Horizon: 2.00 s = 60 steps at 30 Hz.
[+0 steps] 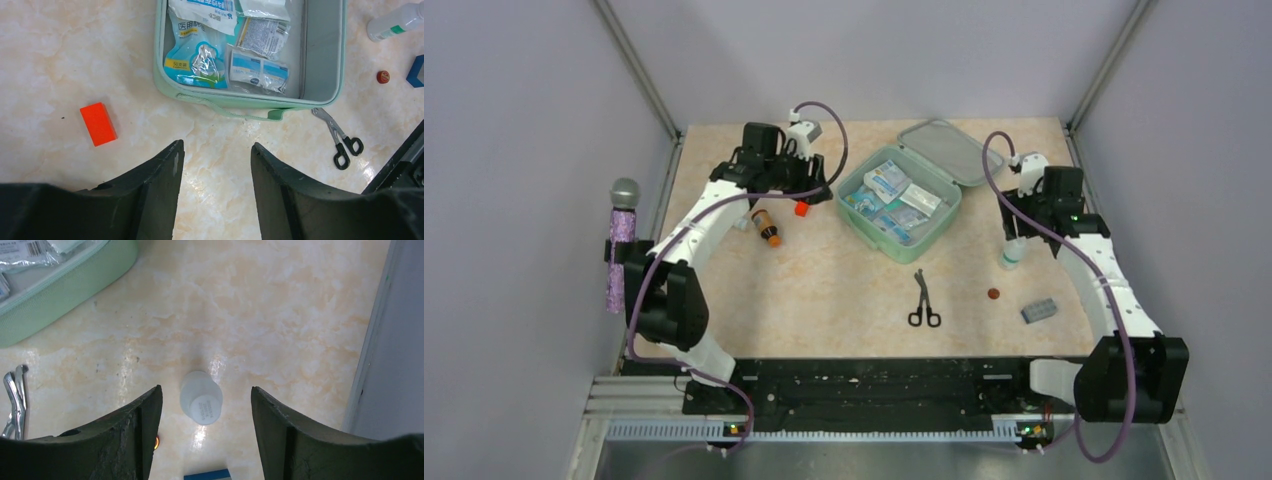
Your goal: Organize the medicine kit
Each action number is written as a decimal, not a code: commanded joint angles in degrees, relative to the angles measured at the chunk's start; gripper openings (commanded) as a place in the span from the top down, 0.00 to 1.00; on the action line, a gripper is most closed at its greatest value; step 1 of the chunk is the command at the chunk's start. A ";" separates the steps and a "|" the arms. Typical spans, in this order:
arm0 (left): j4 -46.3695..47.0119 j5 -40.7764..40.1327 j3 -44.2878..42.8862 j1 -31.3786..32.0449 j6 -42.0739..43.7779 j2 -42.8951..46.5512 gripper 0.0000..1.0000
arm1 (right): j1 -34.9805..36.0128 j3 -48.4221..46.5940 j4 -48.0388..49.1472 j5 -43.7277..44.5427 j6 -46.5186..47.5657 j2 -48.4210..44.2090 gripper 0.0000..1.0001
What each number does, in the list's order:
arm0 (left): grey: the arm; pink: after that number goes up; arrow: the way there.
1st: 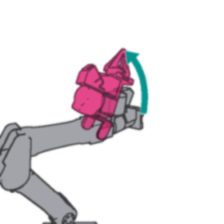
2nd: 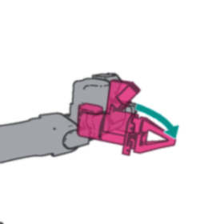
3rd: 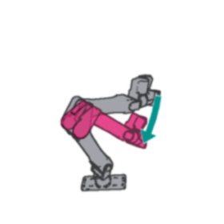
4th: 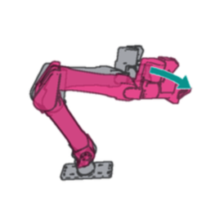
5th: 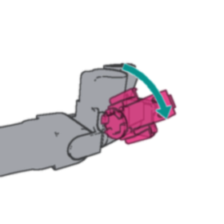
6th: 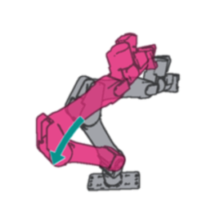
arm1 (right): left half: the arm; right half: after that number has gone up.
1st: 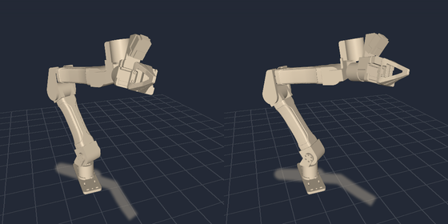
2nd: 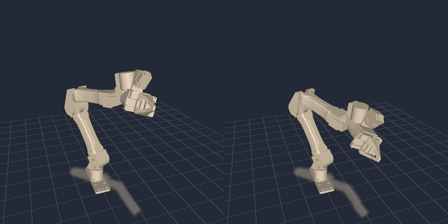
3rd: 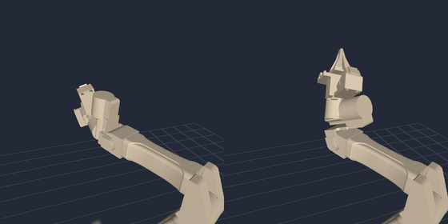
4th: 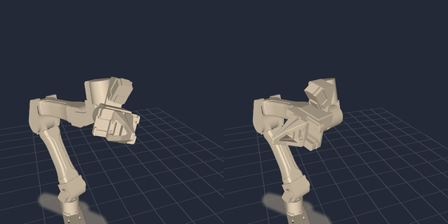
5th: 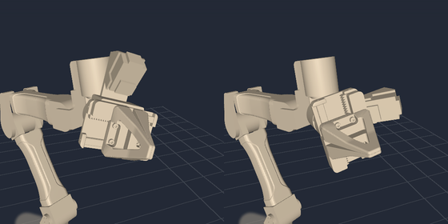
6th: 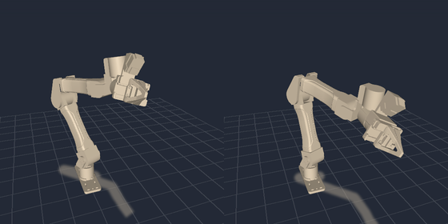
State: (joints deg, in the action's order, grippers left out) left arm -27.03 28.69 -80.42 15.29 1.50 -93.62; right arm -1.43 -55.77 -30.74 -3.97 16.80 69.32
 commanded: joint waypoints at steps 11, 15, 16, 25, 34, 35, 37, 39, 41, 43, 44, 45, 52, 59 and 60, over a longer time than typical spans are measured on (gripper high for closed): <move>-10.48 -48.12 -1.50 0.40 2.61 -2.61 0.44 | -0.31 -9.09 5.63 -5.97 -6.53 5.03 0.37; -11.32 -48.18 -3.35 -0.33 14.06 -5.33 0.45 | -0.32 -10.48 6.18 -8.80 -8.78 5.64 0.37; -12.40 -45.94 -4.44 -0.79 18.32 -5.64 0.46 | -0.28 -10.92 5.94 -9.00 -9.02 5.53 0.37; -28.39 -37.63 -7.47 -5.47 58.51 -8.91 0.49 | -0.24 -10.03 7.32 -11.85 -11.87 4.69 0.38; -30.38 -28.19 -10.23 -11.85 80.29 -14.46 0.44 | -0.32 -9.03 7.43 -11.97 -12.27 3.72 0.38; -29.28 -27.28 -9.77 -12.09 82.35 -14.82 0.44 | -0.31 -8.99 7.38 -12.14 -12.40 3.78 0.38; -24.87 -30.47 -8.95 -12.12 86.02 -16.96 0.44 | -0.27 -8.85 7.37 -12.71 -12.57 3.89 0.38; -22.80 -30.86 -9.29 -12.25 86.63 -18.27 0.44 | -0.24 -8.81 7.41 -12.75 -12.64 3.82 0.38; -20.69 -31.22 -8.94 -12.21 87.61 -19.56 0.45 | -0.27 -8.68 7.52 -12.81 -12.63 3.76 0.38; -20.39 -30.60 -8.81 -12.29 88.40 -20.62 0.46 | -0.29 -8.62 7.48 -12.90 -12.67 3.72 0.38; -20.54 -30.40 -8.72 -12.30 88.90 -21.03 0.48 | -0.32 -8.62 7.42 -12.91 -12.67 3.77 0.39; -20.60 -30.53 -8.58 -12.30 89.12 -21.54 0.49 | -0.33 -8.66 7.39 -12.79 -12.74 3.79 0.39; -22.91 -31.50 -8.67 -12.78 88.92 -23.95 0.57 | -0.25 -8.80 7.21 -12.90 -12.54 4.19 0.39; -25.93 -30.43 -7.78 -13.59 88.18 -23.34 0.69 | -0.26 -9.28 6.93 -13.09 -12.45 4.77 0.40; -26.46 -30.41 -7.92 -13.65 87.50 -23.11 0.72 | -0.24 -9.35 6.92 -13.02 -12.46 4.72 0.40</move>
State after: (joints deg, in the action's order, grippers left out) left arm -49.60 -3.20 -88.71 2.44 88.90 -117.25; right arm -1.56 -64.51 -25.23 -16.40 4.69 74.78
